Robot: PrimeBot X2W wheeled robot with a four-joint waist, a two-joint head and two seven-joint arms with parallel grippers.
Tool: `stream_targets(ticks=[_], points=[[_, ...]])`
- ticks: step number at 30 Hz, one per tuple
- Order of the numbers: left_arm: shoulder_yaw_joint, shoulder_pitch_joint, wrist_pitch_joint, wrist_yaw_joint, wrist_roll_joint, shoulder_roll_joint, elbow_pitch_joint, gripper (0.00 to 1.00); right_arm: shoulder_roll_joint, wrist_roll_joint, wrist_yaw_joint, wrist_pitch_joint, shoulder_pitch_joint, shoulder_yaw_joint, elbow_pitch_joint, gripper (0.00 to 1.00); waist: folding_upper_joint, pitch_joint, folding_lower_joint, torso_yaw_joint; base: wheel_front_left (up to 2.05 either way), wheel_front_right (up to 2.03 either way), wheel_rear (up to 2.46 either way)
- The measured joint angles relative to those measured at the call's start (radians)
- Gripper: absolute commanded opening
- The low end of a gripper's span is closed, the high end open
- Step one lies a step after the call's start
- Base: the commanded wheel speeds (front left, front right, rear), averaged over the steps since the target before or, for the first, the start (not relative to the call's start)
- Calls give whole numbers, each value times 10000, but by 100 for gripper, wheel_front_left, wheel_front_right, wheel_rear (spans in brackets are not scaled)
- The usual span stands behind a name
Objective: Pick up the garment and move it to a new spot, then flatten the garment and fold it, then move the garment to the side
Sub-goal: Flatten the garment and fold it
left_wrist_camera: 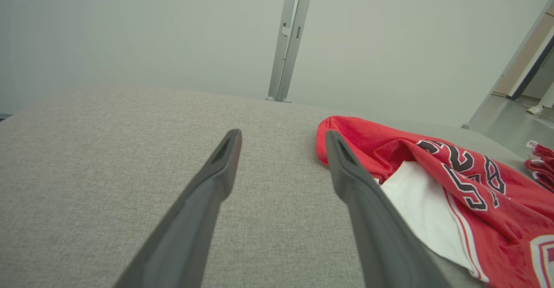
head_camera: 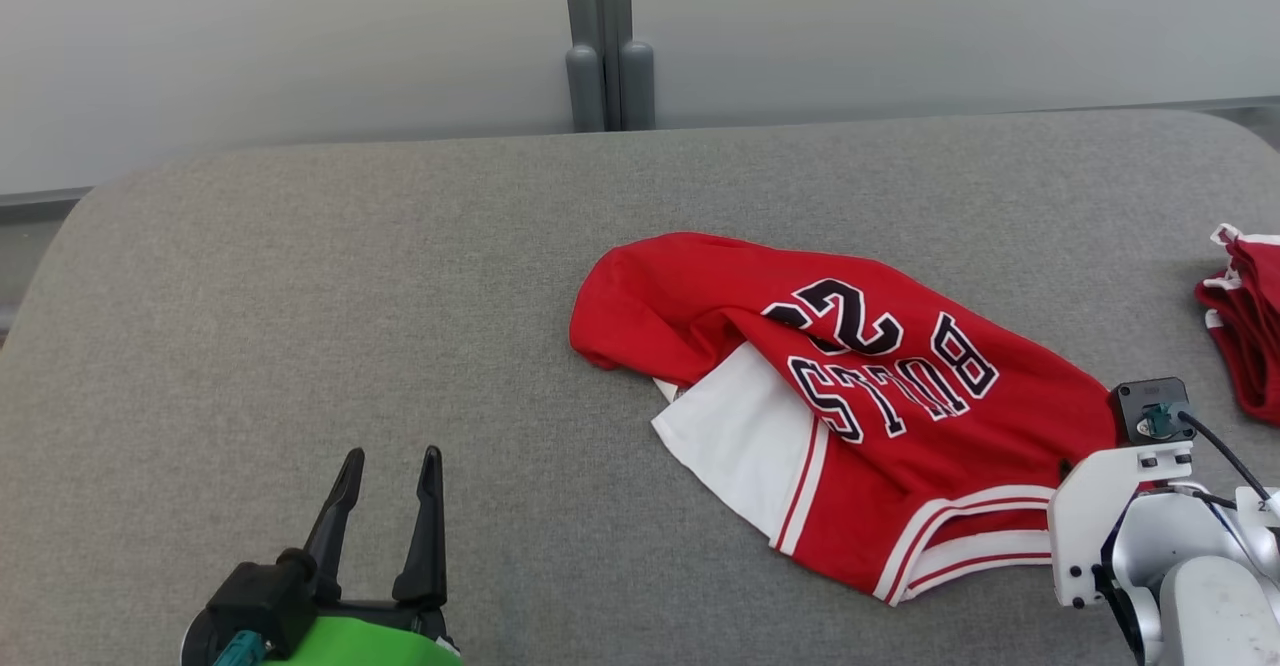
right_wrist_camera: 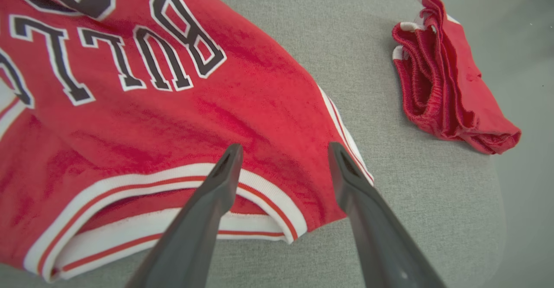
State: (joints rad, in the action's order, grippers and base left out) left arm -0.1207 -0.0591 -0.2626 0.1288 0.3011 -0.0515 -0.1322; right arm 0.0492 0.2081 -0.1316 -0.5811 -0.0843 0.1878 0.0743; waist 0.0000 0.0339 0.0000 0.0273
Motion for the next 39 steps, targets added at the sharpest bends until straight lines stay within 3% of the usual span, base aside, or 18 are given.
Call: stream_targets(ticks=[13,14,17,24,28,39], points=[[-29,340,0,0,-29,-44,10,100,209,1114,0,834,-936,1260,2554,100,0,749,0,352,0,0,0],[-31,344,0,0,-29,-46,8,100,224,1150,0,848,-1018,1327,2734,58,0,781,0,376,0,0,0],[-33,369,2,0,-29,-54,8,100,339,1252,-2,872,-1206,1446,3200,0,0,848,0,421,0,0,0],[-92,510,0,0,-35,-105,4,100,541,1243,-6,928,-1661,1820,4067,0,0,965,0,499,0,0,0],[-113,558,0,0,-44,-127,-2,100,673,1350,-4,1498,-1795,1939,4155,0,0,1023,0,557,0,0,0],[-211,717,0,0,-46,-113,-19,100,1062,2805,-4,3379,-4289,986,3875,0,0,1083,0,731,0,0,0]])
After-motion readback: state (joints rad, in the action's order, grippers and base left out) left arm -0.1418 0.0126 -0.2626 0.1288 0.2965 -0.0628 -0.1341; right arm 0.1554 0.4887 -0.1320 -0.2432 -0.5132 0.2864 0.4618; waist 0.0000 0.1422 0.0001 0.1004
